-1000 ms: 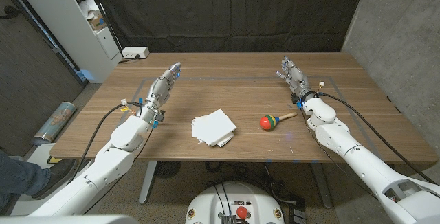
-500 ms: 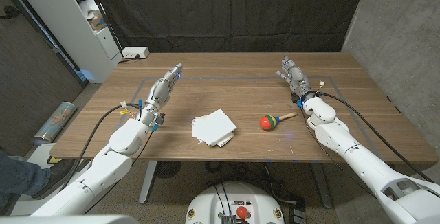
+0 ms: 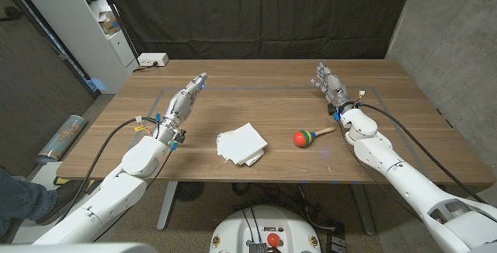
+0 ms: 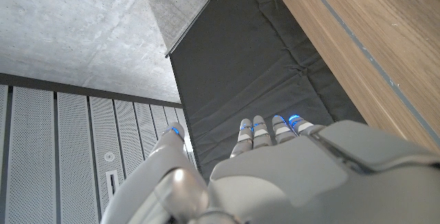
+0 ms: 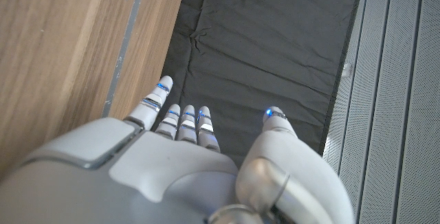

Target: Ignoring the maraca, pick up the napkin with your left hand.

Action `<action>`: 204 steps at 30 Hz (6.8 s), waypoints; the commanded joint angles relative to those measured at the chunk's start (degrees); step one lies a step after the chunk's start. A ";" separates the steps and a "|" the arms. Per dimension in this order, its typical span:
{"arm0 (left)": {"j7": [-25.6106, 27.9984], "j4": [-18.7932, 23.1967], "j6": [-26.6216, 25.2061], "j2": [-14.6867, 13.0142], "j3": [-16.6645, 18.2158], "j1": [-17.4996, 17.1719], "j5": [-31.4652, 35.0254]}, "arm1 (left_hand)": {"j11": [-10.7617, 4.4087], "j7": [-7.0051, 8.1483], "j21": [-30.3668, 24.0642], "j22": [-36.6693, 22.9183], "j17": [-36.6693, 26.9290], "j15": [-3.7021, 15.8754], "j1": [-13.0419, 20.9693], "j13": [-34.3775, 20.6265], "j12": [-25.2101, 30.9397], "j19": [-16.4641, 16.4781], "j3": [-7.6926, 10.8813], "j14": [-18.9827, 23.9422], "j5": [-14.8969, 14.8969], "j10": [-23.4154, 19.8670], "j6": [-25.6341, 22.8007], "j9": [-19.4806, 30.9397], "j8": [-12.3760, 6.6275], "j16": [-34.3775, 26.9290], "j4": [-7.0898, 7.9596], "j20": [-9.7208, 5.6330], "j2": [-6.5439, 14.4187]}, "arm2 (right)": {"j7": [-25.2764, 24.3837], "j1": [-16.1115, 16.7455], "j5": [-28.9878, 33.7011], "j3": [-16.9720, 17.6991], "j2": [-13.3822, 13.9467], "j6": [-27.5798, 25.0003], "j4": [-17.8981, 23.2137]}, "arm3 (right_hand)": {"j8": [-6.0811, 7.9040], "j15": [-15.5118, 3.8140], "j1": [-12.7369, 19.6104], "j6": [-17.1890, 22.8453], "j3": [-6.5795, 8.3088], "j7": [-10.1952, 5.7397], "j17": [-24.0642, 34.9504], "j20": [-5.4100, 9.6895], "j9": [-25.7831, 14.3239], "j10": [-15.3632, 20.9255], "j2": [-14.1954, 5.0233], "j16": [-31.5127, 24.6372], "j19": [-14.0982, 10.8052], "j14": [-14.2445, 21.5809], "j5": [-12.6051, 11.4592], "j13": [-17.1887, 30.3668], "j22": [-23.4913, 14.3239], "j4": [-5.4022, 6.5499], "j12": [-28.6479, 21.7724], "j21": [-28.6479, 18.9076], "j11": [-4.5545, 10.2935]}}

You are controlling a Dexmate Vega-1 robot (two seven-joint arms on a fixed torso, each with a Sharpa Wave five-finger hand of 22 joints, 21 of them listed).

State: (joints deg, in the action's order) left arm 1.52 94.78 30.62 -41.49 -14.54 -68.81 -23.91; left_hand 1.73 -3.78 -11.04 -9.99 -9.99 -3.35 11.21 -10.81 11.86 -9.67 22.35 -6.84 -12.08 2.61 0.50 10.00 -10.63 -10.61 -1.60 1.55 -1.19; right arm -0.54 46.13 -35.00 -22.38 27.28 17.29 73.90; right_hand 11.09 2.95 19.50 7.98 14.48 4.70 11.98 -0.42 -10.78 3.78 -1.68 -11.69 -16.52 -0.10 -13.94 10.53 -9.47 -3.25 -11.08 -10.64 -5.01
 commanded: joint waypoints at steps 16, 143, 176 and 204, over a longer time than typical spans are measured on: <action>4.52 5.63 -3.12 -3.12 0.93 -3.10 8.88 | 0.01 0.03 -0.03 -0.24 -0.22 0.10 0.74 -0.07 0.06 -0.42 0.25 -0.27 0.22 0.20 -0.28 0.15 -0.22 -0.02 -0.55 0.14 0.20 | 0.10 -0.79 0.12 0.19 -0.91 1.54 -2.07 | 0.28 -0.37 0.62 0.37 0.19 -0.38 0.11 0.22 -0.13 0.19 0.00 -0.06 0.80 0.15 -0.31 0.34 -0.31 -0.53 -0.22 -0.07 -0.11; 17.81 31.65 -28.98 -7.54 8.66 -18.73 54.02 | -0.39 0.92 0.09 -0.12 -0.15 0.23 8.64 -0.13 -0.37 -1.70 2.15 -1.03 0.18 1.70 0.98 0.25 -0.23 0.18 -6.29 2.30 1.10 | 1.70 -1.42 -0.83 0.71 -2.01 4.10 -4.36 | 0.22 -0.12 0.36 0.57 -0.13 -0.67 0.23 0.11 -0.16 -0.07 -0.20 -0.06 1.46 -0.25 -0.25 0.40 -0.32 -0.98 -0.18 -0.24 -0.11; 13.72 36.07 -39.79 -10.82 4.22 -17.57 61.42 | 0.35 1.28 -0.93 -0.18 -0.25 -0.90 16.92 -0.36 0.71 2.69 2.23 1.24 -1.46 -0.12 -0.65 0.37 -1.34 -0.52 -8.73 7.04 -2.81 | 3.61 -3.73 -1.05 0.44 -2.14 3.72 -6.24 | 0.20 -0.14 0.35 0.59 -0.16 -0.68 0.25 0.24 -0.17 -0.09 -0.33 -0.10 1.33 -0.22 -0.27 0.40 -0.31 -1.10 -0.17 -0.32 -0.15; 7.85 38.73 -48.68 -14.48 -2.13 -14.22 67.20 | 0.32 1.52 -0.66 -0.20 -0.28 -0.92 19.15 -0.51 0.84 3.06 1.23 1.64 -2.24 -0.54 -1.52 0.40 -1.46 -0.38 -8.53 8.11 -5.45 | 3.49 -4.10 -1.15 0.69 -2.76 4.79 -6.64 | 0.18 -0.04 0.44 0.55 -0.15 -0.69 0.24 0.21 -0.17 -0.09 -0.42 -0.07 1.27 -0.29 -0.29 0.41 -0.30 -1.25 -0.18 -0.33 -0.19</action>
State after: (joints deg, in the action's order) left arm 11.31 132.82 -14.87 -54.96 -14.02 -84.47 40.89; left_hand 1.94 -2.15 -11.70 -10.00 -9.99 -4.40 29.75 -11.08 12.53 -6.59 23.84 -5.15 -14.02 2.39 -0.53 10.27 -11.91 -10.84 -10.05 9.34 -6.17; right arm 3.11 42.17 -36.09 -21.80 24.77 21.79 67.40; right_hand 11.09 2.75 19.72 8.29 14.25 4.40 12.11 -0.41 -10.78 3.78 -1.90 -11.69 -15.30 0.11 -13.94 10.77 -9.46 -4.10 -11.08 -10.64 -5.01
